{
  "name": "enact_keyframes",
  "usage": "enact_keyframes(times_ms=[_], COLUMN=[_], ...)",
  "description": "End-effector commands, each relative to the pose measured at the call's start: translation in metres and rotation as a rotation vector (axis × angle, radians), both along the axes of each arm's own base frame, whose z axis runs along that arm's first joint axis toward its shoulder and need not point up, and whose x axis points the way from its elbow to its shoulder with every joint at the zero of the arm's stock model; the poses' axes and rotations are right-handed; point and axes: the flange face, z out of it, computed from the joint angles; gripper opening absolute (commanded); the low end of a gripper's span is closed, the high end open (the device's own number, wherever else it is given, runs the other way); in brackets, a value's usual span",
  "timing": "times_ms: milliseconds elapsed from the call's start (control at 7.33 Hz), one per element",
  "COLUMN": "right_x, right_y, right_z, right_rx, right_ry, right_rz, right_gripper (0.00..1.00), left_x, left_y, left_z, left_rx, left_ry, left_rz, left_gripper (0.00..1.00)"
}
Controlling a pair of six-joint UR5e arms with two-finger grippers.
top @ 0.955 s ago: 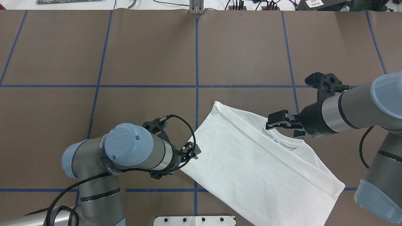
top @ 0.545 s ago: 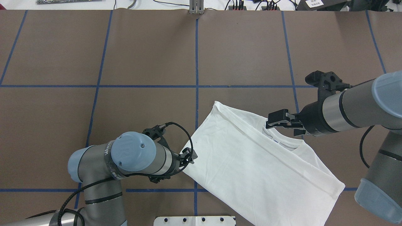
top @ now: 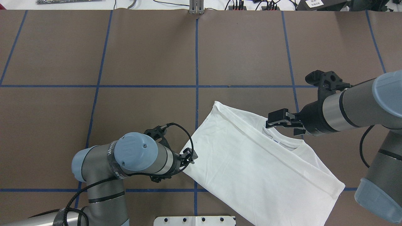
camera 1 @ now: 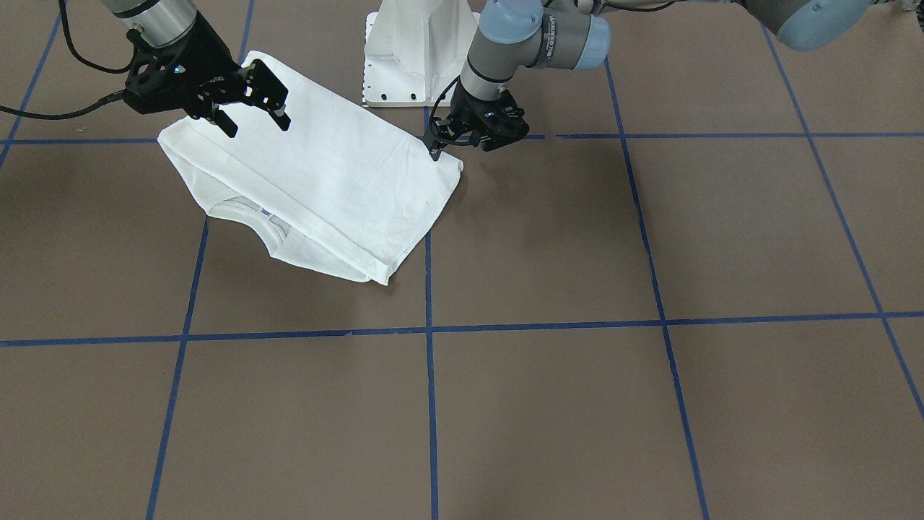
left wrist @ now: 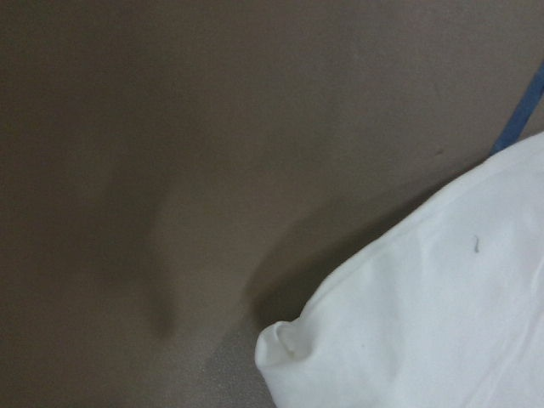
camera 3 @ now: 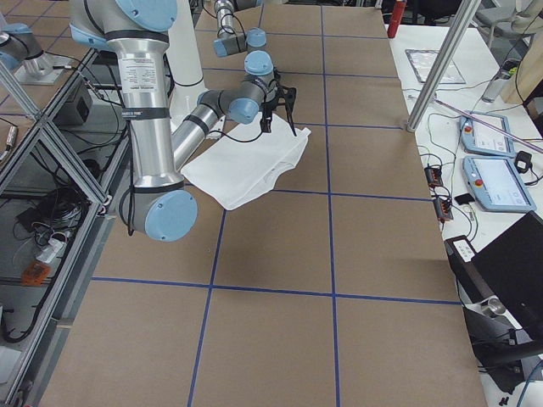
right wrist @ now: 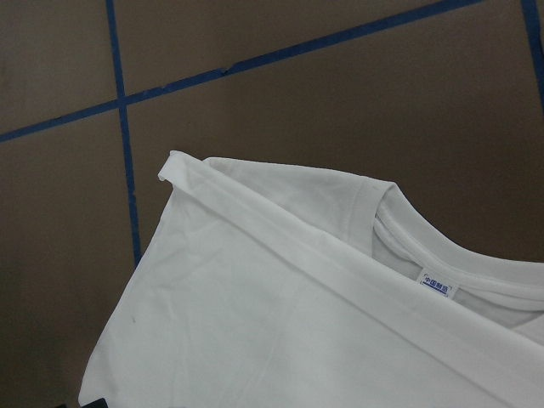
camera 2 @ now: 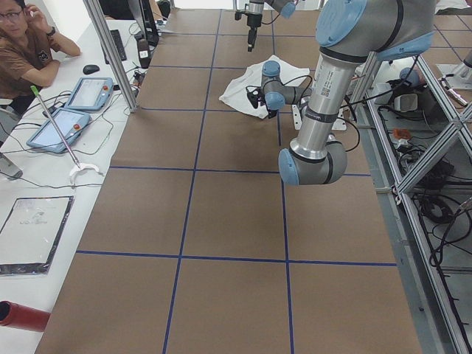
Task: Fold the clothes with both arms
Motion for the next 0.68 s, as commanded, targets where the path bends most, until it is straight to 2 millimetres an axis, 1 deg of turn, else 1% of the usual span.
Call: enact_keyframes(times_ms=[0,136,409,545], right_x=[0.003,0.002,0.003,0.002], right_y=[-0.002,-0.002,-0.002,-0.002], right_z=[-0.001,0.0,-0.001,-0.003], right_rx=[0.0,-0.001,0.0,0.004], right_ry=[-0.002,-0.001,-0.002,-0.005], right_rz=[0.005,0.005,0.005,0.005], right_gripper=[1.0,1.0,1.0,1.0], left_x=[0.007,0.013,0.016,0.016], left_y=[-0.003,-0.008,-0.013,-0.014], left_z=[0.0,0.008,0.014,0.014], left_rx=[0.001,0.006,0.013,0.015], left_ry=[0.004,0.011,0.006,0.006], left_rz=[-0.001,-0.006,-0.024,-0.026], left_gripper=[0.83,0.82,0.73,0.58])
